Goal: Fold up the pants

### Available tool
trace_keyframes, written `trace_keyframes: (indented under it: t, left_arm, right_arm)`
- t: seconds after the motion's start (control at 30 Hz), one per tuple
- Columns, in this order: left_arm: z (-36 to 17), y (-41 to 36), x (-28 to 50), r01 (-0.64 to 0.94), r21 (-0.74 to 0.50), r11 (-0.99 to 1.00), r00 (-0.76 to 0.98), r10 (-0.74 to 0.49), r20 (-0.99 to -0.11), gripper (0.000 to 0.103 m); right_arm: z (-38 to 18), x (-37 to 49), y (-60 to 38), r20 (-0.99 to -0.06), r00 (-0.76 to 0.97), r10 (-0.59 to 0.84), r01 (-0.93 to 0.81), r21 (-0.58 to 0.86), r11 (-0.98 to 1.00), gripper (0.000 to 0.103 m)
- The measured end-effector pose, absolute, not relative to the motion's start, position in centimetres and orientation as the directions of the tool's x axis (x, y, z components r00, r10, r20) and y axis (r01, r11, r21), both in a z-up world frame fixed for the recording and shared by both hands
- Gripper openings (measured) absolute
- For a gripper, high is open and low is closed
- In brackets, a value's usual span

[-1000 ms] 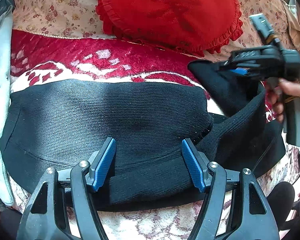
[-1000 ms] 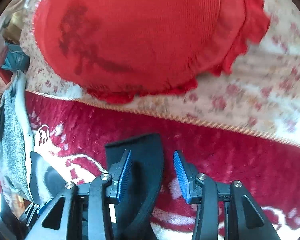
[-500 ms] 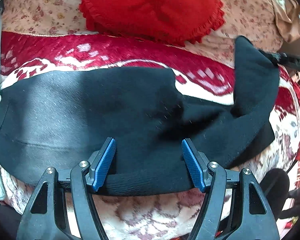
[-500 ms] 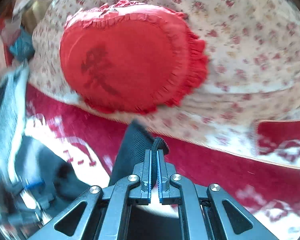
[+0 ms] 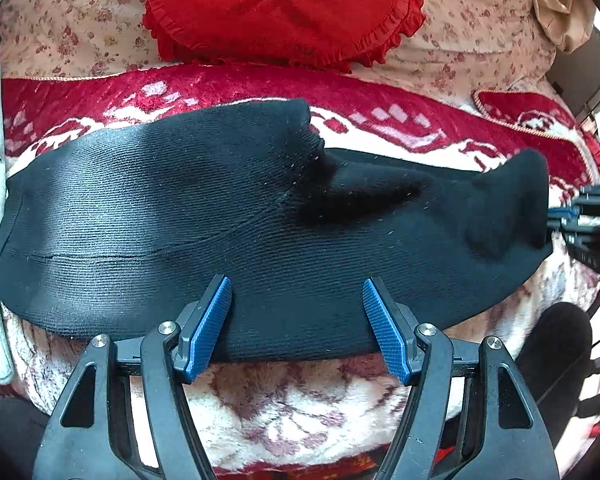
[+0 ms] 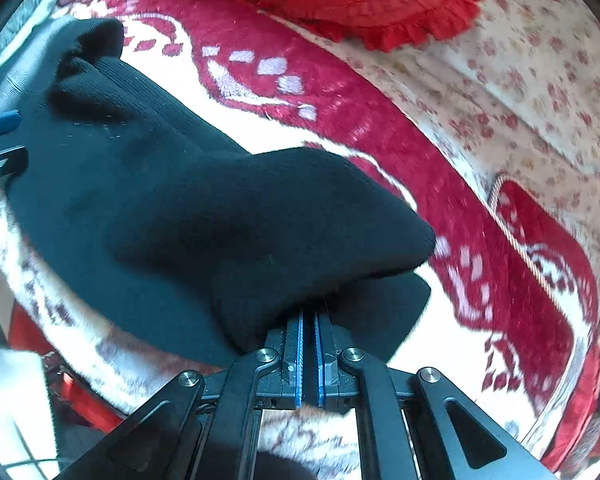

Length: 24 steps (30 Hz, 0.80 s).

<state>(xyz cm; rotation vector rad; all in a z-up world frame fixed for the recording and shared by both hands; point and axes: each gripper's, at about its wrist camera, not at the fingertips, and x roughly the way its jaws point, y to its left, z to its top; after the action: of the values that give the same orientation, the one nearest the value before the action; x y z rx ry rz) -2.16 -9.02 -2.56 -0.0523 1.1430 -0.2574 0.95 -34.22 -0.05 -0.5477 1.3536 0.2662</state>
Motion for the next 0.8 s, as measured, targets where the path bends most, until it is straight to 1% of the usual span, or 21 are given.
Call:
trace_keyframes:
  t: [0.1, 0.23, 0.33, 0.4, 0.43, 0.57, 0.67, 0.7, 0.8]
  left_arm:
    - [-1.9, -9.2, -2.3, 0.176, -0.167, 0.970, 0.410, -0.227, -0.883, 0.068]
    - [-1.7, -9.5, -2.2, 0.179, -0.152, 0.972, 0.412, -0.214, -0.885, 0.068]
    - [-1.0, -9.5, -2.4, 0.179, -0.133, 0.975, 0.433, -0.200, -0.879, 0.068]
    - [-0.5, -9.6, -2.3, 0.183, -0.126, 0.975, 0.446, -0.197, -0.873, 0.068]
    - [-0.1, -9.7, -2.3, 0.186, -0.127, 0.974, 0.454, -0.199, -0.869, 0.068]
    - [0.7, -9.6, -2.0, 0.178, -0.123, 0.976, 0.478, -0.195, -0.856, 0.068]
    - [0.4, -9.6, -1.8, 0.165, -0.111, 0.980, 0.472, -0.177, -0.864, 0.068]
    - [0.2, -9.5, -1.7, 0.157, -0.108, 0.982, 0.468, -0.170, -0.867, 0.068]
    - [-0.3, -9.4, -1.5, 0.141, -0.092, 0.986, 0.461, -0.148, -0.875, 0.068]
  right_arm:
    - [0.5, -0.1, -35.2, -0.975, 0.210, -0.079, -0.446, -0.168, 0.879, 0.004]
    - [0.2, -0.2, -36.7, -0.983, 0.182, -0.008, -0.344, -0.071, 0.936, 0.005]
    - [0.9, -0.6, -37.4, -0.978, 0.203, 0.043, -0.308, -0.021, 0.951, 0.012]
    - [1.8, -0.7, -37.5, -0.973, 0.226, 0.040, -0.301, -0.031, 0.953, 0.020]
    - [2.3, -0.8, -37.6, -0.970, 0.239, 0.036, -0.298, -0.038, 0.954, 0.021]
    - [4.9, -0.1, -38.2, -0.951, 0.305, 0.043, -0.293, -0.051, 0.955, 0.023]
    - [6.7, 0.4, -37.4, -0.923, 0.358, 0.142, -0.328, 0.018, 0.944, 0.025]
    - [7.1, 0.5, -36.9, -0.914, 0.367, 0.171, -0.348, 0.035, 0.937, 0.028]
    - [7.4, 1.0, -33.5, -0.887, 0.384, 0.257, -0.446, 0.065, 0.892, 0.031]
